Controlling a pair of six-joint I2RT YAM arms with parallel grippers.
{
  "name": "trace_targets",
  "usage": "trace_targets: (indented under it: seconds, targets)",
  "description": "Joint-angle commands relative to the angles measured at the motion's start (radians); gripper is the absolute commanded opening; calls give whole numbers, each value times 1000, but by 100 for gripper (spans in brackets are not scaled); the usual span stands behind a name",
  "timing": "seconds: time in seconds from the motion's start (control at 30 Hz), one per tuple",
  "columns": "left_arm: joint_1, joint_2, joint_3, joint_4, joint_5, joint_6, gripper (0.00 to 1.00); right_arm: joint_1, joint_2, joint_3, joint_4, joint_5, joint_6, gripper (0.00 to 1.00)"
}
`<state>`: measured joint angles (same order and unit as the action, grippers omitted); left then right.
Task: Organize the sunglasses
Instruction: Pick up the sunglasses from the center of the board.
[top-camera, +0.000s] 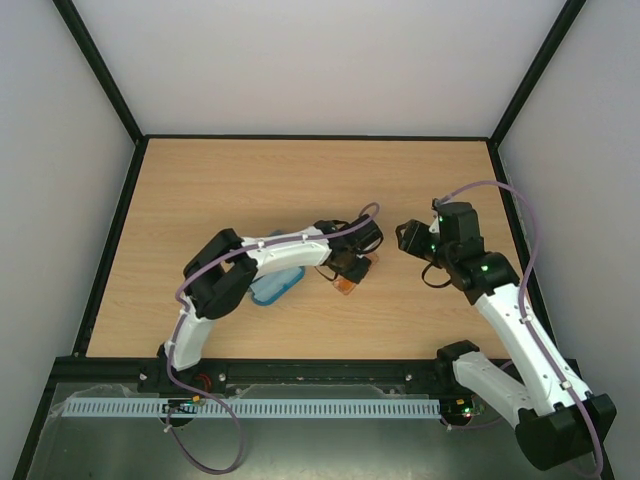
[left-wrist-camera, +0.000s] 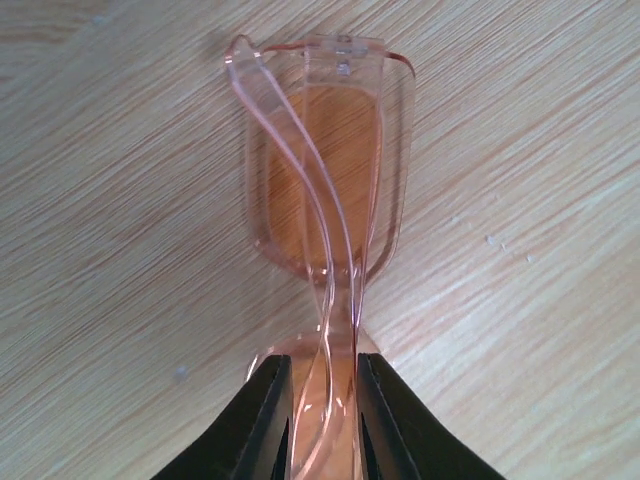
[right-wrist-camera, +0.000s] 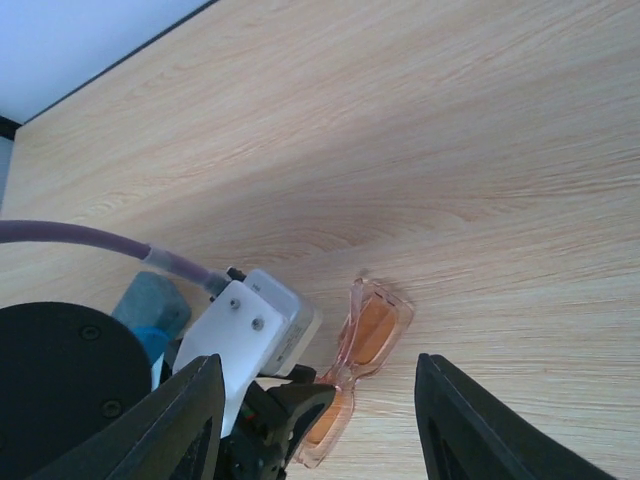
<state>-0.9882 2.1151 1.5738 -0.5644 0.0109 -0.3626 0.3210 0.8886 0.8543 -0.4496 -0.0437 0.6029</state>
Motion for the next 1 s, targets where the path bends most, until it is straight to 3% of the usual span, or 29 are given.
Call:
trace_targets:
  seconds: [0.0,0.17,0.43,0.97]
  targets:
    - [1,-100,-30,-50,-23,20,21,-3,-22,32,-42,4,-18,53]
    - [6,-118,-61,-40,-26,29,18,-5,-24,20,-34,-6,-20,53]
    - [5,-104,-46,-16,-9,52,36,-5,-25,14,-25,-21,-18,54]
    - [3,29,67,-44,-6,103,38,-7,-28,14,-24,-27,-20,54]
